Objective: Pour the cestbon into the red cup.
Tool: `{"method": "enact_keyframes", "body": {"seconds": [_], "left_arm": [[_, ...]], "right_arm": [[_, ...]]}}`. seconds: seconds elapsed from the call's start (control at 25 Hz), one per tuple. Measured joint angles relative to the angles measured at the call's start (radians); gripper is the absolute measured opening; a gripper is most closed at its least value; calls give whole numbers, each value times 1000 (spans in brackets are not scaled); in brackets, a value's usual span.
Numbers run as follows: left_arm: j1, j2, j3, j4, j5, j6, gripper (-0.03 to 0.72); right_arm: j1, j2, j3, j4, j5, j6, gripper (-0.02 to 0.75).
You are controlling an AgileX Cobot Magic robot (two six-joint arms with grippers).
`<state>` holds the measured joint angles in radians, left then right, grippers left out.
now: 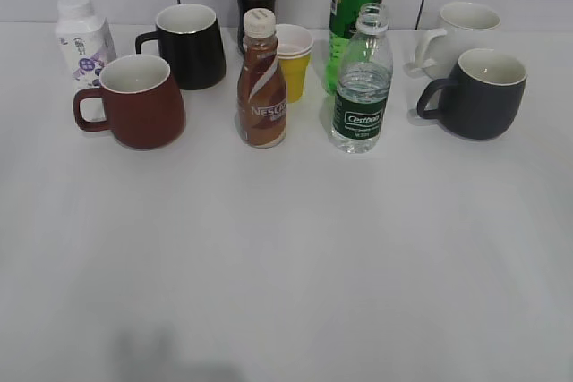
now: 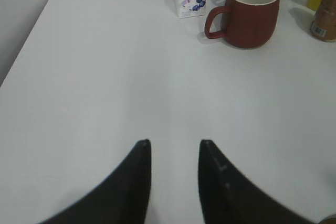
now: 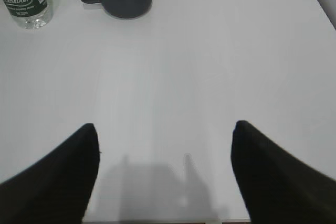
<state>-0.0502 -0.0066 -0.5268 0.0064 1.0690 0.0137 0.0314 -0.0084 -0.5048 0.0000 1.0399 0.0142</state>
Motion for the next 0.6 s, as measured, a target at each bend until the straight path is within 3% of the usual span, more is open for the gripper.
{"method": "enact_keyframes", "body": {"seconds": [0.6], "left_arm": [[0, 0, 0, 0, 0, 0, 236]], "right_arm": [[0, 0, 0, 0, 0, 0, 587]]}}
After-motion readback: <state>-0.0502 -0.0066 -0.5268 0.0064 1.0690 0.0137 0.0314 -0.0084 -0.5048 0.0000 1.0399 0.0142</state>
